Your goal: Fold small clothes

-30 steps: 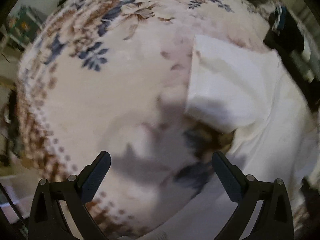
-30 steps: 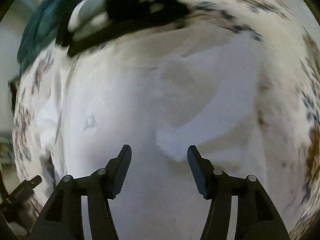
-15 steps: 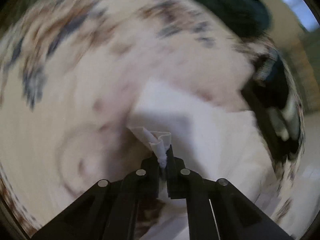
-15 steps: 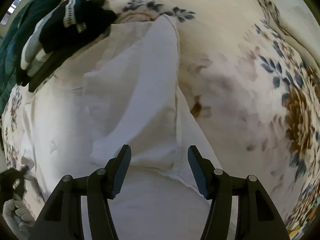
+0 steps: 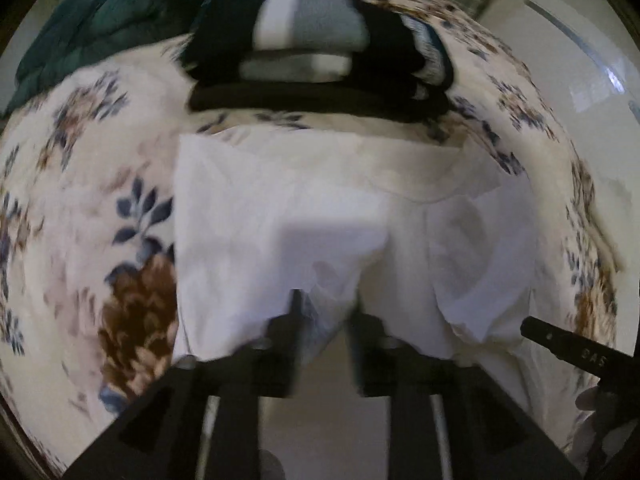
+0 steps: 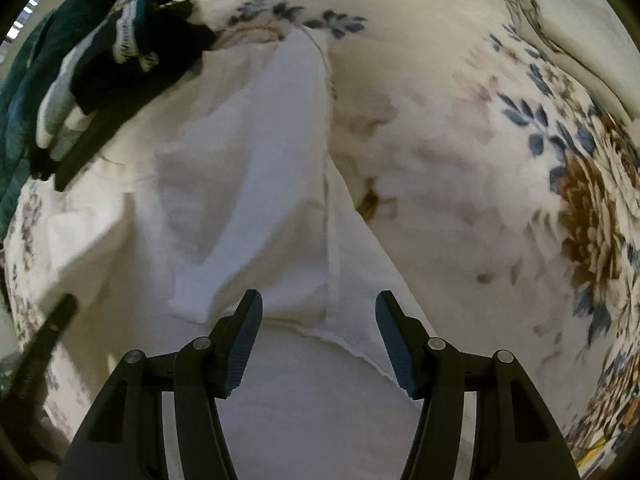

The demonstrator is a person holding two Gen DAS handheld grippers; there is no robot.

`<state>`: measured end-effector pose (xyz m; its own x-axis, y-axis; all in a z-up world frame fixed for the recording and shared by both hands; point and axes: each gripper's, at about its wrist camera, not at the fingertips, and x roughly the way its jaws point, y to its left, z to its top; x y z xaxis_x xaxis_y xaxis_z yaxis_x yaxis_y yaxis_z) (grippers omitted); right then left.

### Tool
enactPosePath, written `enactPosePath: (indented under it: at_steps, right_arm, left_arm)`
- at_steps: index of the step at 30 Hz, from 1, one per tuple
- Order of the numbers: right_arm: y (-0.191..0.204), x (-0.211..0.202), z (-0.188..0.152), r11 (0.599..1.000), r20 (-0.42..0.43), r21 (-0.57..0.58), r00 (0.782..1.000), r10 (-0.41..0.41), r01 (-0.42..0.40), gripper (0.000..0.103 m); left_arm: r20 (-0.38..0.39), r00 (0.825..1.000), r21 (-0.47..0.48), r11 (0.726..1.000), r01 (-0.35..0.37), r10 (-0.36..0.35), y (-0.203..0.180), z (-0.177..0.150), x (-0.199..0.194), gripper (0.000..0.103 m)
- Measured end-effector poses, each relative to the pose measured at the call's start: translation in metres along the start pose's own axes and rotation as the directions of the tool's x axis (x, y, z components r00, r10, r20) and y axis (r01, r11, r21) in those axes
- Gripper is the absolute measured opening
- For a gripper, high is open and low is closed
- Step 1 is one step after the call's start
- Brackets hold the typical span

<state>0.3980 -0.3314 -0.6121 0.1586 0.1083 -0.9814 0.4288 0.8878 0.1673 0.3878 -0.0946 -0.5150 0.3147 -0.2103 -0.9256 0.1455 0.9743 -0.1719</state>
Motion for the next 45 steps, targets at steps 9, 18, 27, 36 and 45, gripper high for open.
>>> enactPosePath:
  at_steps: [9,18,27,36,45]
  right_arm:
    - [0.071,0.006,-0.006,0.967,-0.119,-0.089,0.966,0.229,-0.24,0.062]
    - [0.111,0.005,-0.019,0.93,0.112,-0.3,0.976,-0.187,0.212,0.062]
    - [0.139,0.027,-0.087,0.727,0.223,-0.577,0.929,-0.297,0.371,0.006]
    - [0.075,-0.025,-0.072,0.956,-0.018,-0.285,0.996,-0.082,0.074,0.046]
    - [-0.076,-0.105,-0.048,0.997,-0.099,0.075,0.995,0.032,-0.024,0.072]
  left_arm:
    - [-0.035,0.983,-0.155,0.971,-0.184,0.181,0.084,0.002,0.013,0.081]
    - [-0.097,0.97,-0.147,0.96,-0.237,0.224,0.091,-0.021,0.024,0.081]
    - [-0.095,0.974,-0.164,0.962,-0.22,0.207,0.095,-0.031,0.016,0.081]
    - [-0.034,0.986,-0.081,0.983,-0.165,0.163,0.071,-0.012,-0.009,0.081]
    - [-0.009,0.997,0.013,0.997,-0.077,0.077,0.019,-0.006,-0.024,0.096]
